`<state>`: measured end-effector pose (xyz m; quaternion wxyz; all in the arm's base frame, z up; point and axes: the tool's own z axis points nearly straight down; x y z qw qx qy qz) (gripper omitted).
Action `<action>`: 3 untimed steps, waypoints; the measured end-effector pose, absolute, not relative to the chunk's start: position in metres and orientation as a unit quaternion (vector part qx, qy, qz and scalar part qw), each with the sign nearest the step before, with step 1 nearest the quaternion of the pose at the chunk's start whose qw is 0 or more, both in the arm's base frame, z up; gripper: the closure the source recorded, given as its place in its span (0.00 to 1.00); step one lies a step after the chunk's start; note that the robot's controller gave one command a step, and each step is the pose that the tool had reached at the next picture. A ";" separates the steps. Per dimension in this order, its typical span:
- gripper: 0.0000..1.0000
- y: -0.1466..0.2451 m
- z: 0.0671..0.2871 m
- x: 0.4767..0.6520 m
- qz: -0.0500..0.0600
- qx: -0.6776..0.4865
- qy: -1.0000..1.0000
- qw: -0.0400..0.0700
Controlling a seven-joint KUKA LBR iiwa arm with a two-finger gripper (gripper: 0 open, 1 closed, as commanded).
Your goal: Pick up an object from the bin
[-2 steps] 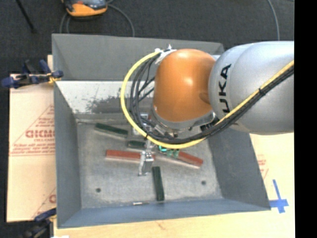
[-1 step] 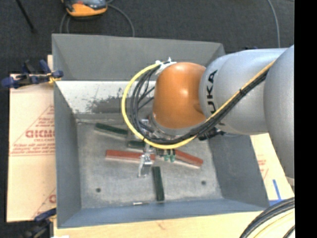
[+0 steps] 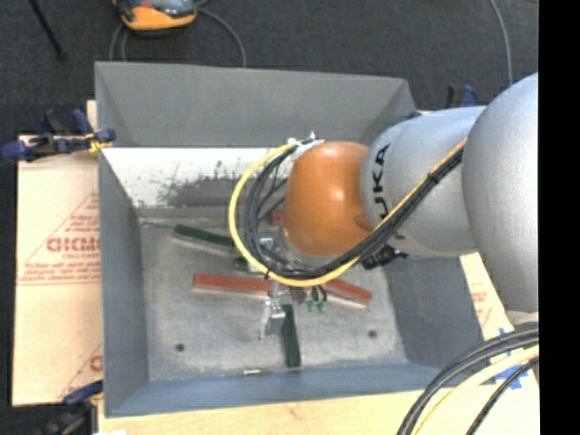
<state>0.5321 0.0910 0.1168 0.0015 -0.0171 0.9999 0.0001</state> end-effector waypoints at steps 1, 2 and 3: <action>1.00 0.083 0.091 0.578 0.004 0.142 0.990 0.013; 0.00 0.084 0.087 0.574 0.003 0.141 0.990 0.004; 1.00 0.083 0.083 0.572 0.001 0.143 0.990 0.001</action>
Offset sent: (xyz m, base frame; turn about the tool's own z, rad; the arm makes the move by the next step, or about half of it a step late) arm 0.0000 0.0000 0.0000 0.0000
